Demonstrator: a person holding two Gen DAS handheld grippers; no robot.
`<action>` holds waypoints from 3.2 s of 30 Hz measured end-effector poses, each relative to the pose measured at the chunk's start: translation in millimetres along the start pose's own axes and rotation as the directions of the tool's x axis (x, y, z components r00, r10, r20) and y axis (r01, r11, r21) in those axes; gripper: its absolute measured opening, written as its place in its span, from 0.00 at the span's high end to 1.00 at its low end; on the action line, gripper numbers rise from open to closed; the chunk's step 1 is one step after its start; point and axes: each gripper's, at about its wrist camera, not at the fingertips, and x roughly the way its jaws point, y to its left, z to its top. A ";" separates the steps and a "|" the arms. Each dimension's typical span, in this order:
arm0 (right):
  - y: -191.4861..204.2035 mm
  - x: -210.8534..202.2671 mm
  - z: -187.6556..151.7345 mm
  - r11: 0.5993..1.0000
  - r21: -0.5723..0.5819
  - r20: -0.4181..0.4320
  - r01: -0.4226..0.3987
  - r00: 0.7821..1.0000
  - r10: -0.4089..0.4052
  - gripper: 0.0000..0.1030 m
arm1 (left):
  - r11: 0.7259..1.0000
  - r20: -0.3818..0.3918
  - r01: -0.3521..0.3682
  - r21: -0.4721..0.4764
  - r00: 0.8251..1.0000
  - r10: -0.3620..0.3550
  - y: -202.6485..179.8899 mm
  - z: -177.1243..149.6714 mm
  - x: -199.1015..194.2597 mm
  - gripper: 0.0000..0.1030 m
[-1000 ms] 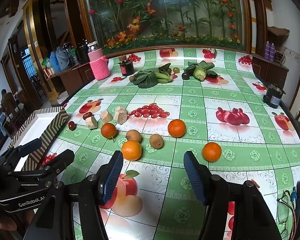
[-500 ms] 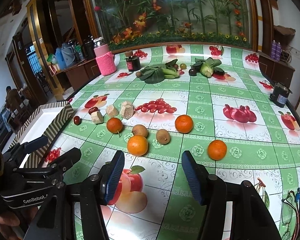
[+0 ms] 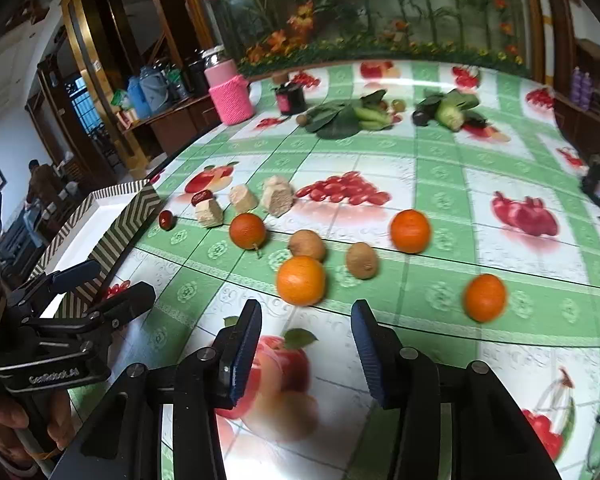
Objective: Organize fruits
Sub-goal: 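Grasp an orange with the right gripper while the left gripper grasps another orange, then carry both oranges into the white tray and open both grippers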
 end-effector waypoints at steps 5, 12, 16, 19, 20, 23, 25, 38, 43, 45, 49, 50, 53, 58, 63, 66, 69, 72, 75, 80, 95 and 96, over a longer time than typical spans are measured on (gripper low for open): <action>3.4 20.7 9.3 1.000 -0.017 -0.050 -0.010 0.999 0.009 0.56 | 1.000 -0.001 -0.004 -0.002 1.000 0.004 6.7 4.1 -0.3 0.00; 4.0 41.1 16.1 0.998 -0.048 -0.059 -0.034 0.998 0.031 0.70 | 1.000 -0.031 -0.008 0.000 0.999 0.008 7.0 9.7 9.5 0.00; -1.3 36.5 13.4 0.999 -0.037 -0.048 -0.039 0.998 0.037 0.70 | 1.000 -0.034 -0.006 0.027 0.999 0.007 -5.3 16.8 16.4 0.00; -7.3 28.9 10.7 0.999 -0.024 -0.036 -0.046 0.998 0.045 0.70 | 0.999 -0.044 0.007 0.047 0.999 -0.005 -16.9 23.9 25.3 0.00; -9.2 26.8 10.4 0.999 -0.021 -0.034 -0.045 0.998 0.044 0.70 | 0.999 -0.048 0.012 0.049 0.999 -0.010 -19.9 26.0 27.8 0.00; -16.6 20.6 8.9 0.999 -0.001 -0.028 -0.045 0.999 0.045 0.70 | 0.998 -0.071 0.038 0.055 0.997 -0.034 -29.7 32.7 38.6 0.01; -21.6 17.8 7.6 0.998 0.016 -0.026 -0.054 0.998 0.055 0.70 | 0.997 -0.079 0.037 0.066 0.996 -0.031 -36.6 37.3 46.3 0.05; -26.0 15.2 5.4 0.997 0.022 -0.021 -0.073 0.997 0.074 0.70 | 0.993 -0.140 0.090 0.073 0.987 -0.079 -52.1 50.6 85.4 0.67; -25.8 14.9 4.9 0.997 0.023 -0.023 -0.079 0.997 0.080 0.70 | 0.992 -0.131 0.113 0.059 0.986 -0.105 -47.7 46.6 75.4 0.71; -23.4 14.1 3.8 0.996 0.020 -0.024 -0.087 0.996 0.087 0.70 | 0.990 -0.127 0.128 0.055 0.985 -0.120 -46.1 44.3 69.1 0.71; -14.7 10.7 2.6 0.995 0.013 -0.023 -0.096 0.995 0.097 0.70 | 0.989 -0.115 0.141 0.050 0.984 -0.135 -41.0 37.5 50.7 0.71; -13.3 10.3 3.1 0.995 0.013 -0.022 -0.097 0.995 0.097 0.70 | 0.989 -0.113 0.141 0.049 0.984 -0.135 -39.1 36.1 46.6 0.71; -5.3 6.2 4.8 0.993 0.012 -0.013 -0.114 0.993 0.115 0.70 | 0.990 -0.103 0.132 0.041 0.987 -0.127 -30.2 31.1 32.1 0.71; 15.3 4.0 5.6 0.991 -0.014 -0.013 -0.133 0.991 0.133 0.70 | 0.995 -0.088 0.097 0.030 0.992 -0.094 -8.6 20.2 9.6 0.71; 42.2 8.3 5.9 0.986 -0.054 -0.032 -0.161 0.987 0.159 0.70 | 0.998 -0.070 0.055 0.014 0.996 -0.054 16.6 12.3 -8.2 0.71; 55.5 10.0 7.1 0.981 -0.073 -0.040 -0.179 0.983 0.177 0.70 | 1.000 -0.056 0.026 0.007 0.998 -0.026 32.9 9.1 -18.9 0.71; 75.9 15.5 11.3 0.973 -0.100 -0.051 -0.206 0.978 0.202 0.70 | 1.000 -0.042 -0.009 -0.006 0.999 0.009 52.1 8.4 -28.3 0.70; 94.3 21.6 14.8 0.965 -0.126 -0.064 -0.231 0.972 0.225 0.70 | 0.999 -0.034 -0.047 -0.025 0.998 0.047 72.7 9.2 -33.6 0.70; 117.0 29.1 22.0 0.951 -0.158 -0.078 -0.264 0.964 0.254 0.70 | 0.996 -0.031 -0.083 -0.043 0.996 0.082 94.5 8.2 -37.9 0.70; 156.7 46.6 39.0 0.925 -0.220 -0.103 -0.309 0.951 0.293 0.70 | 0.988 -0.037 -0.136 -0.068 0.990 0.134 126.2 4.5 -39.0 0.70; 238.3 133.1 73.7 0.867 -0.319 -0.252 -0.382 0.916 0.311 0.70 | 0.972 -0.116 -0.210 -0.105 0.973 0.198 180.1 -6.5 -24.7 0.70; 239.3 136.9 72.9 0.868 -0.322 -0.259 -0.379 0.916 0.305 0.70 | 0.972 -0.124 -0.210 -0.105 0.973 0.197 181.5 -6.2 -22.1 0.70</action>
